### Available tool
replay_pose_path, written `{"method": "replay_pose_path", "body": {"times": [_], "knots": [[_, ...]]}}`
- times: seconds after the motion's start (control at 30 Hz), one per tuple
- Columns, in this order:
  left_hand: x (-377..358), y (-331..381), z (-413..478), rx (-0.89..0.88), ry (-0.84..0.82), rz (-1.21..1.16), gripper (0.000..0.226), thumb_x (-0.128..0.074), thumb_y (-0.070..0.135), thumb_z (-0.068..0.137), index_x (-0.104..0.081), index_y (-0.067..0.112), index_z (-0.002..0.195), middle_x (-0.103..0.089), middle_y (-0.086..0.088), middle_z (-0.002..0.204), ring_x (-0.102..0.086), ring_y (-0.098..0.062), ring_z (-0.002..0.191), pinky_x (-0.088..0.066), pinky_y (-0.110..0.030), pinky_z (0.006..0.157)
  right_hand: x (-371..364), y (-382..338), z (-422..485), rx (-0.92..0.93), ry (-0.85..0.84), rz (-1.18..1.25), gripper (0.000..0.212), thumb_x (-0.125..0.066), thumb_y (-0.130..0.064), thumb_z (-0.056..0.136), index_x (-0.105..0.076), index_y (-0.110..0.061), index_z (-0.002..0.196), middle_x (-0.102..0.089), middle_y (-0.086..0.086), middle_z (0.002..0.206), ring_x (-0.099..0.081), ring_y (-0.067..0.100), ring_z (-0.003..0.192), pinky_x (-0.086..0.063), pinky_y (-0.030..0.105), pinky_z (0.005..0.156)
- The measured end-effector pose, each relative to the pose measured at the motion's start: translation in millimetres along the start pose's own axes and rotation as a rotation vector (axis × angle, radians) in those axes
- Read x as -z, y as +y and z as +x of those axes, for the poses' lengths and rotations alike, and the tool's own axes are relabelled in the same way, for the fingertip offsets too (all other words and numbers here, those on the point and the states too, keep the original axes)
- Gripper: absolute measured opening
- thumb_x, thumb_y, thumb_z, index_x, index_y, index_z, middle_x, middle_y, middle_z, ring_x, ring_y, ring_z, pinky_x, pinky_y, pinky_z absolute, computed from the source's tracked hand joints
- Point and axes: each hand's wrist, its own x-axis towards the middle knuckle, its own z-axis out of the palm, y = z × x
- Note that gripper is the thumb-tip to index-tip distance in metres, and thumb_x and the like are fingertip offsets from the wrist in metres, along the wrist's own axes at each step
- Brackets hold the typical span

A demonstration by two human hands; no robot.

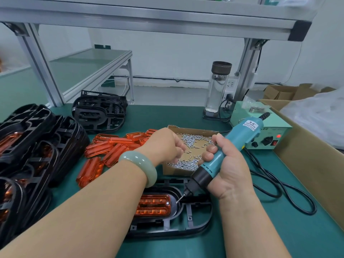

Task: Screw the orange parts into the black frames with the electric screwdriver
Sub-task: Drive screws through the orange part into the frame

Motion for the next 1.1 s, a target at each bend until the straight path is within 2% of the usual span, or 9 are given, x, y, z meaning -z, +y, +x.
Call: {"method": "replay_pose_path", "body": {"times": [0.1,0.23,0.3,0.5,0.67,0.77,0.83,0.93,1.1], "knots": [[-1,1,-1,-0.024,0.028,0.063,0.015,-0.066,0.014,0.085,-0.063,0.027,0.079,-0.068,0.003,0.061,-0.065,-0.007,0.056,-0.056,-0.026,0.074,0,0,-1,0.002,-0.001,-0.003,0.014,-0.063,-0.021,0.090,-0.050,-0.021,0.085,-0.047,-0.006,0.054,-0.044,0.007,0.040,-0.036,0.019,0.046],[-1,6,-4,-0.140,0.093,0.236,0.013,-0.064,0.017,0.086,-0.074,0.024,0.083,-0.053,0.017,0.057,-0.057,-0.006,0.063,-0.048,-0.021,0.072,0,0,-1,0.004,-0.008,0.003,0.014,-0.062,-0.021,0.090,-0.050,-0.021,0.085,-0.046,-0.006,0.054,-0.044,0.007,0.040,-0.036,0.019,0.046],[-1,6,-4,-0.142,0.128,0.193,0.018,-0.062,0.013,0.085,-0.074,0.026,0.084,-0.051,0.019,0.062,-0.052,-0.003,0.063,-0.043,-0.019,0.070,0,0,-1,0.008,-0.009,0.017,0.014,-0.062,-0.021,0.090,-0.050,-0.021,0.083,-0.046,-0.006,0.054,-0.043,0.007,0.040,-0.036,0.018,0.046],[5,0,-16,-0.131,0.281,-0.237,0.028,-0.059,0.007,0.078,-0.065,0.030,0.063,-0.057,0.018,0.047,-0.051,0.005,0.045,-0.037,-0.007,0.044,-3,1,-3,0.000,-0.002,0.105,0.016,-0.063,-0.021,0.090,-0.049,-0.020,0.083,-0.045,-0.006,0.055,-0.043,0.007,0.041,-0.037,0.019,0.047],[5,-11,-39,-0.113,0.380,-0.579,0.020,-0.062,0.006,0.081,-0.069,0.024,0.077,-0.066,0.006,0.061,-0.055,-0.002,0.051,-0.049,-0.015,0.053,-4,1,-4,0.031,-0.003,0.150,0.011,-0.062,-0.023,0.089,-0.051,-0.021,0.088,-0.045,-0.007,0.057,-0.041,0.006,0.043,-0.036,0.020,0.051],[7,-21,-57,-0.105,0.400,-0.711,0.020,-0.063,0.011,0.086,-0.071,0.022,0.071,-0.069,0.004,0.061,-0.059,-0.003,0.054,-0.047,-0.013,0.049,-5,3,-5,0.041,-0.010,0.163,0.011,-0.062,-0.023,0.089,-0.051,-0.022,0.090,-0.045,-0.008,0.057,-0.042,0.006,0.043,-0.037,0.019,0.051],[6,-30,-69,-0.102,0.406,-0.742,0.024,-0.064,0.018,0.086,-0.072,0.029,0.067,-0.069,0.005,0.063,-0.060,-0.002,0.055,-0.046,-0.013,0.047,-5,4,-5,0.044,-0.002,0.175,0.011,-0.062,-0.023,0.089,-0.051,-0.022,0.088,-0.045,-0.008,0.057,-0.043,0.006,0.043,-0.037,0.020,0.052],[2,-44,-88,-0.051,0.372,-0.872,0.019,-0.067,0.020,0.082,-0.074,0.033,0.070,-0.069,0.003,0.066,-0.060,-0.003,0.057,-0.045,-0.014,0.048,-5,4,-5,0.031,0.002,0.246,0.012,-0.063,-0.023,0.087,-0.052,-0.021,0.084,-0.046,-0.009,0.058,-0.043,0.005,0.044,-0.037,0.020,0.054],[-9,-52,-109,0.048,0.217,-1.287,0.014,-0.068,0.013,0.061,-0.077,0.021,0.070,-0.069,-0.005,0.068,-0.063,-0.009,0.057,-0.050,-0.015,0.048,-5,5,-6,0.049,-0.016,0.367,0.012,-0.061,-0.026,0.088,-0.053,-0.021,0.081,-0.047,-0.010,0.057,-0.045,0.004,0.043,-0.037,0.021,0.055]]}}
